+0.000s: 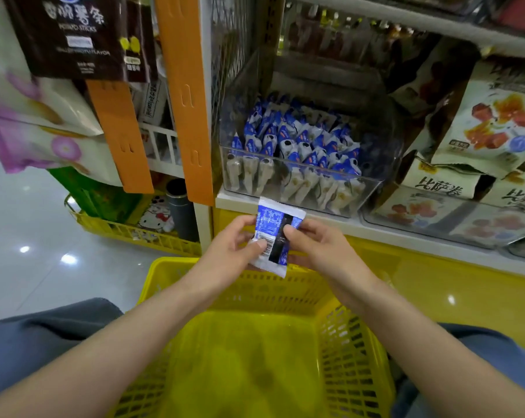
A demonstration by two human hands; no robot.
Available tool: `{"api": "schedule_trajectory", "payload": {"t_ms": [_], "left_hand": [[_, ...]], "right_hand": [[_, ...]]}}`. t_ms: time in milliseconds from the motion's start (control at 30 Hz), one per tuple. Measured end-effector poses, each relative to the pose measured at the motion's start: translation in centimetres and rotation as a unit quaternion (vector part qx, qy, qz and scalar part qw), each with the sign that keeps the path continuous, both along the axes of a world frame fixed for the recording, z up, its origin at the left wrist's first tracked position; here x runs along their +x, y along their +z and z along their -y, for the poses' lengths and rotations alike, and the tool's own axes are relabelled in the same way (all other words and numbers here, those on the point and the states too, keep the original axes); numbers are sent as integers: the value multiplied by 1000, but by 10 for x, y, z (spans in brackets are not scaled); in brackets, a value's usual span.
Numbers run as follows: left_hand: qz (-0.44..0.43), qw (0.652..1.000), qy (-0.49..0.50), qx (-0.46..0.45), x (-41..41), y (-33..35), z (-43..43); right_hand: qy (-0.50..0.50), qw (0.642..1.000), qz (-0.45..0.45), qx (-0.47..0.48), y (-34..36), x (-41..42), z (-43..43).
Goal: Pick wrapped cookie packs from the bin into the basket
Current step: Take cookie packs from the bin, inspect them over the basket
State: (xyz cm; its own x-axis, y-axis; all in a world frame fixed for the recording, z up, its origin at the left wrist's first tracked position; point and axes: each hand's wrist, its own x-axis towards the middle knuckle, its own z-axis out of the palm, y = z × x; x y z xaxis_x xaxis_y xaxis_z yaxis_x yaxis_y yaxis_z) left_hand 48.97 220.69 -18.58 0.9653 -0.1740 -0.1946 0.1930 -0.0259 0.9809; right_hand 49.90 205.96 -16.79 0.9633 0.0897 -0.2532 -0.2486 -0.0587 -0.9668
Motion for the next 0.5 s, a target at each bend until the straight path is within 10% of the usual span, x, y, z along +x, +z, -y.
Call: {"api": "schedule_trajectory", "payload": {"t_ms": [200,500], "left_hand": [[153,961,12,231,6,3,-10],[58,990,34,122,7,-13,4]], "right_hand": [[-45,998,-15,31,-1,2,-6],[27,999,9,-22,-9,5,-8]]}}
